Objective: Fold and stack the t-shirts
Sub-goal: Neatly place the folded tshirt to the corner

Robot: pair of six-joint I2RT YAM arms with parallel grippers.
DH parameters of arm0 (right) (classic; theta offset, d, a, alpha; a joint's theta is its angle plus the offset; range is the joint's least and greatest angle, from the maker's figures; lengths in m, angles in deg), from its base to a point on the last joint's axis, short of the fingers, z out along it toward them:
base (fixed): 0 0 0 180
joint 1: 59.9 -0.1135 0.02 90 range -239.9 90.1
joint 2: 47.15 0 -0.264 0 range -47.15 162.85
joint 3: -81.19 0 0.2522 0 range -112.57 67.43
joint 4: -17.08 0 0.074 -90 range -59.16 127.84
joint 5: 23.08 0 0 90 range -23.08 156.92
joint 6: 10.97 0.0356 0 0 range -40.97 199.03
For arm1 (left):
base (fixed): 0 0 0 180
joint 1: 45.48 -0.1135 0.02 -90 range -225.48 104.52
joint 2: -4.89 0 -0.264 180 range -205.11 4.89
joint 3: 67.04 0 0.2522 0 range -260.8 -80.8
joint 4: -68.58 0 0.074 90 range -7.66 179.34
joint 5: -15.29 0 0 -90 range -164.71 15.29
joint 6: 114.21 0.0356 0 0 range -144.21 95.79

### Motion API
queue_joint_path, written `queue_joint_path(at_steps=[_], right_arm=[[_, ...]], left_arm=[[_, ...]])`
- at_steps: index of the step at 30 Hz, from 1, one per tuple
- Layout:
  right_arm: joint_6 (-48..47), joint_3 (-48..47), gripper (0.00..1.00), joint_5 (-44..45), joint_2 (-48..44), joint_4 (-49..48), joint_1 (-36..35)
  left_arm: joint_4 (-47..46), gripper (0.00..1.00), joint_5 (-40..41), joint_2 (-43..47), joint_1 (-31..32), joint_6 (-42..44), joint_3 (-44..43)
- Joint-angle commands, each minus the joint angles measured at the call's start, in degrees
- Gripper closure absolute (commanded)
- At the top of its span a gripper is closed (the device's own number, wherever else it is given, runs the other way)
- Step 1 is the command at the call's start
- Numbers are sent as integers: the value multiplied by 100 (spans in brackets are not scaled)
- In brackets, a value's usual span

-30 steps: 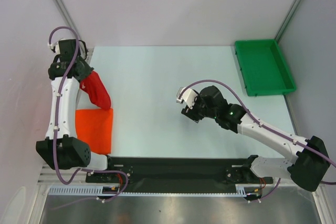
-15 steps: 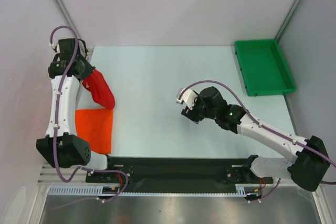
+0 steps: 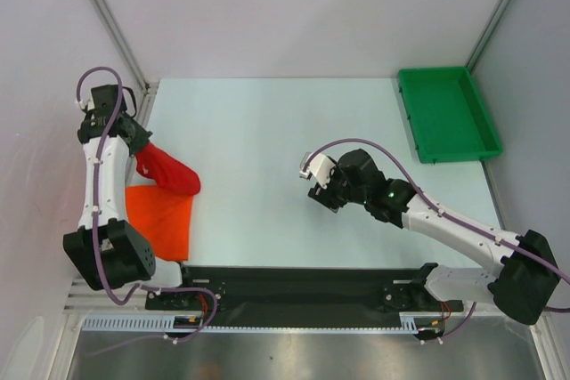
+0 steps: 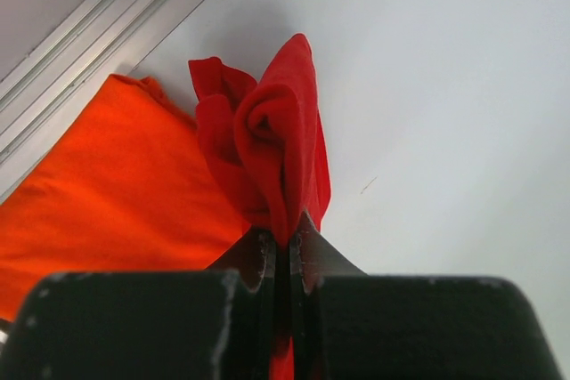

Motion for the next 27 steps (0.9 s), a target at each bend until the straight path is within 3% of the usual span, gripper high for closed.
queue_joint_path(at_steps=[1,7,18,27], right_arm=[[-1,-34,39,-69,-79,-78,-22],[-19,-113,39,-166,0,-52,-21],[-37,-139,39,-333,88,-25,-48],[-63,-148,39,-403,79,54,-100]], left_arm=[[-221,100,42,470,-147,74,181],[-273,100,103,883,-393,179,788],[-203,100,287,1173,-877,628,1131],[95,98,560,1744,-1079,181,1887]])
